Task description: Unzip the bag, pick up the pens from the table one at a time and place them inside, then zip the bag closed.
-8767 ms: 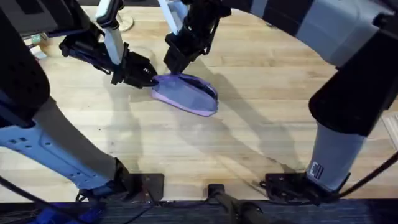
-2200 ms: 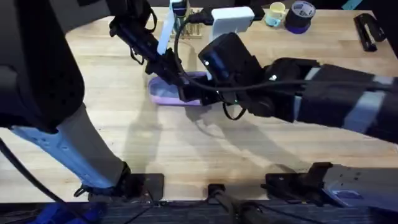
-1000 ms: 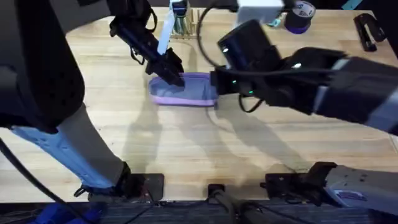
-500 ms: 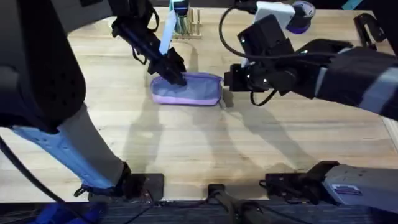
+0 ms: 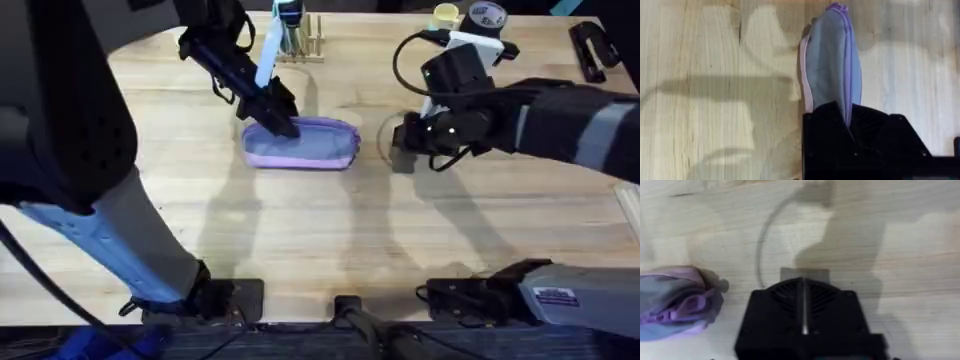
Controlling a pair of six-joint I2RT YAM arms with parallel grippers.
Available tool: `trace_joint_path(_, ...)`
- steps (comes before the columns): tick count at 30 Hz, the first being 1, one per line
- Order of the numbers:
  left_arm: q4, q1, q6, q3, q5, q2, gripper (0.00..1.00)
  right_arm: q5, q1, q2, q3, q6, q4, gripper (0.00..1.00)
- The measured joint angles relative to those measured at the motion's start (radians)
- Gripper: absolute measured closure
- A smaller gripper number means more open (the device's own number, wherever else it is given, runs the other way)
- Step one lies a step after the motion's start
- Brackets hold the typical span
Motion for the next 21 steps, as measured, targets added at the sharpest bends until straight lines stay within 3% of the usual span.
trace_joint_path(2,0.0,0.0,0.0,0.0,0.0,0.0,0.957,0.006,-0.001,-0.028,0.003,-0.029,-0.018,0.76)
trace_joint_path(7,0.0,0.0,0.0,0.0,0.0,0.0,0.957,0.008,0.028,-0.172,0.064,-0.155,-0.097,0.047)
trace_joint_path(16,0.0,0.0,0.0,0.0,0.0,0.0,0.956,0.01,0.087,-0.437,0.098,-0.292,-0.226,0.005)
trace_joint_path(17,0.0,0.0,0.001,0.0,0.0,0.0,0.918,0.01,0.087,-0.456,0.098,-0.296,-0.228,0.005)
trace_joint_path(21,0.008,0.001,0.003,0.0,0.003,0.0,0.28,0.01,0.087,-0.499,0.098,-0.305,-0.228,0.005)
